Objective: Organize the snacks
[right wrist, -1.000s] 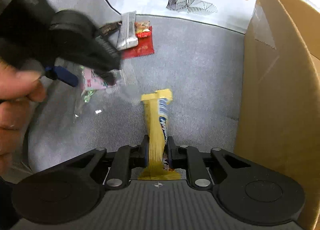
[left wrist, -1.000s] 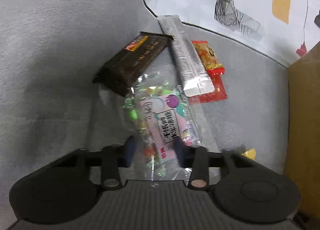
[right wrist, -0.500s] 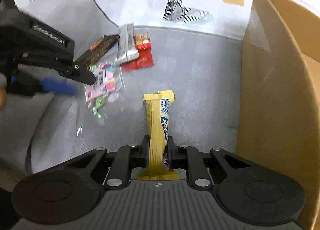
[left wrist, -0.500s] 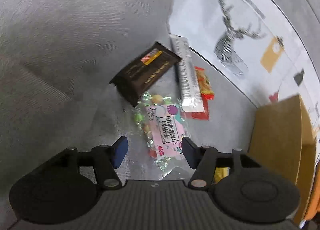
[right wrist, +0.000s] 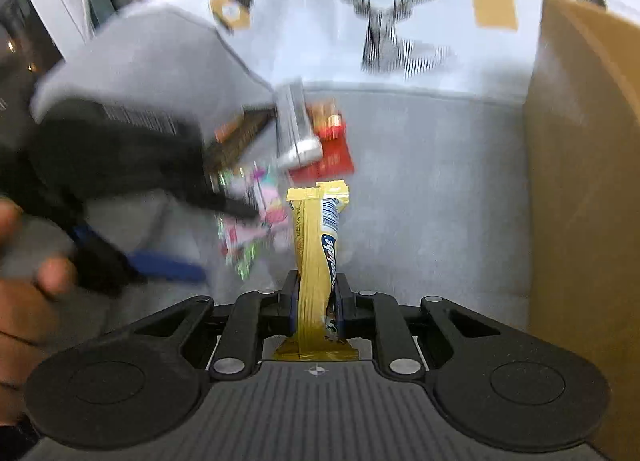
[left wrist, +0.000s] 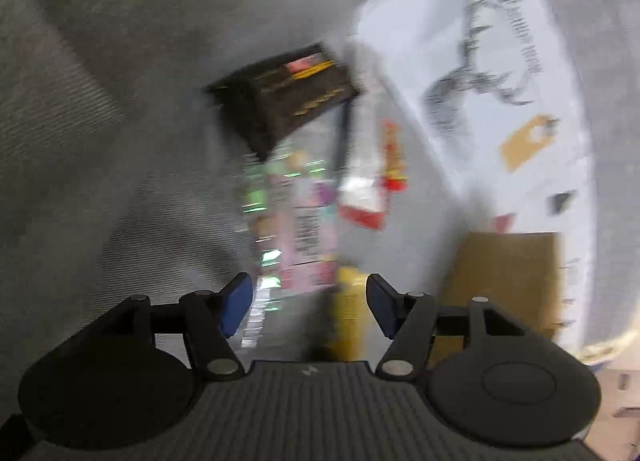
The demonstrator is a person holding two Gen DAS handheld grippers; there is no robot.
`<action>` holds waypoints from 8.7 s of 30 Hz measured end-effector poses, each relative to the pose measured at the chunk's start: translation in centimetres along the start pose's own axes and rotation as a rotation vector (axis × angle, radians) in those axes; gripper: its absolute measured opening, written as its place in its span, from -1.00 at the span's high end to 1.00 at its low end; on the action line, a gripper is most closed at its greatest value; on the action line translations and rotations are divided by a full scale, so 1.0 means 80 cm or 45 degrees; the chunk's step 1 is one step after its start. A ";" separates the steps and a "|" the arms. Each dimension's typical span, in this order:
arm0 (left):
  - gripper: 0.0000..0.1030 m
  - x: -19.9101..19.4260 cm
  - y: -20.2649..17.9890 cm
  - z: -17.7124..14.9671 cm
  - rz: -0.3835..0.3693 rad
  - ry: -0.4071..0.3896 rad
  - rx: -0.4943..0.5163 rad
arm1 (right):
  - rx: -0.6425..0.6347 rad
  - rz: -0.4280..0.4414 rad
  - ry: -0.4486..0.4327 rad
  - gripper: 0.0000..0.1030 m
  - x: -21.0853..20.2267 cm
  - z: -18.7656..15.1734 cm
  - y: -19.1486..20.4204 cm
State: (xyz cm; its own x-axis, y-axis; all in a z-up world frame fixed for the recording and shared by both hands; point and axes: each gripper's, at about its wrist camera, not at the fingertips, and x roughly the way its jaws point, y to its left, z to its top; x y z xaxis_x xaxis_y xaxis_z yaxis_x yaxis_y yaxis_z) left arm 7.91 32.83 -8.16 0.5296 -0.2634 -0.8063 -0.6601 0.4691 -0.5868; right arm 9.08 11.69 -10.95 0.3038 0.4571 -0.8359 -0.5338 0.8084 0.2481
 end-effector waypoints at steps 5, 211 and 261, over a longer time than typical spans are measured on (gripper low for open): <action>-0.30 -0.013 -0.013 -0.003 -0.017 -0.073 0.073 | -0.008 -0.014 0.029 0.65 0.009 0.001 0.001; 0.81 0.037 -0.321 -0.272 -0.524 -0.567 1.359 | 0.479 -0.532 -0.844 0.67 -0.245 -0.047 -0.281; 0.49 -0.046 -0.171 -0.101 0.075 -0.814 1.110 | 0.177 -0.431 -1.077 -0.67 -0.193 0.006 -0.104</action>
State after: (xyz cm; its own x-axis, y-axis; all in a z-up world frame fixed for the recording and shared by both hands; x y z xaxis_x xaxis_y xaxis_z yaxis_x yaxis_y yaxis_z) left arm 10.74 20.57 2.23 0.8559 0.1493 -0.4952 -0.2214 0.9710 -0.0899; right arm 9.17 -1.96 0.14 0.9315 0.2626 -0.2517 -0.2283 0.9607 0.1578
